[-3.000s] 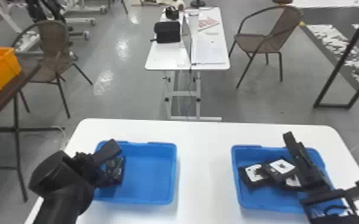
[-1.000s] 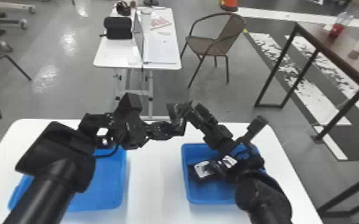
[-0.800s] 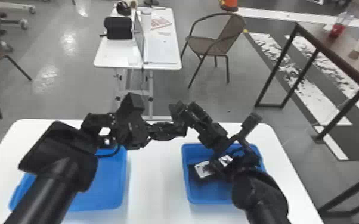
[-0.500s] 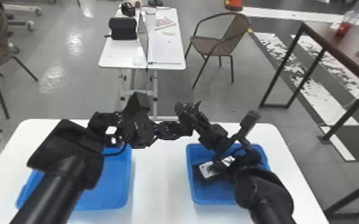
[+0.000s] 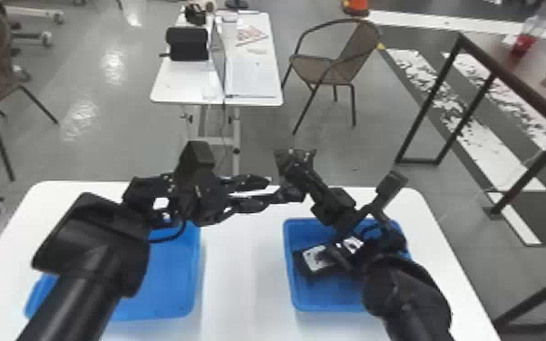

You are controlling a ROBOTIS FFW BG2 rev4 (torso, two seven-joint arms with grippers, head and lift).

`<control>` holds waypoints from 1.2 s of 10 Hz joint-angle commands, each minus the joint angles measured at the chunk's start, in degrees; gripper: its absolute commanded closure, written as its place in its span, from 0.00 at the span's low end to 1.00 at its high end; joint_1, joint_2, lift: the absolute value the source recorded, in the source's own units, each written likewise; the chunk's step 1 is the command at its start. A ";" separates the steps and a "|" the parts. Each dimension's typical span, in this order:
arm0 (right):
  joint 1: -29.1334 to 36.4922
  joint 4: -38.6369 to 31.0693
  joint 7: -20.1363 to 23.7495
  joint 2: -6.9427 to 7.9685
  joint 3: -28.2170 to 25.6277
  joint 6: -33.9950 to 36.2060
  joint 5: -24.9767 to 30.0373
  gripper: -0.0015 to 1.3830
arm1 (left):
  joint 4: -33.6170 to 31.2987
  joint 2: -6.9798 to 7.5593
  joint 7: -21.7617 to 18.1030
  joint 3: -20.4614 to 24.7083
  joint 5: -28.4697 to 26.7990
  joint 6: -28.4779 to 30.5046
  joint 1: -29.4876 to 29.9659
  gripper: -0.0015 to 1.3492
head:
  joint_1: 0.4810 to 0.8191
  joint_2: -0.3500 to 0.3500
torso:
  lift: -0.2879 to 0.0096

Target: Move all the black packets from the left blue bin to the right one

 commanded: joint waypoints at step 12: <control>4.76 16.81 -1.72 -6.17 -15.73 -8.39 3.14 0.04 | -31.26 -0.15 10.54 30.13 20.05 3.30 25.16 0.09 | 0.63 0.37 | 0.97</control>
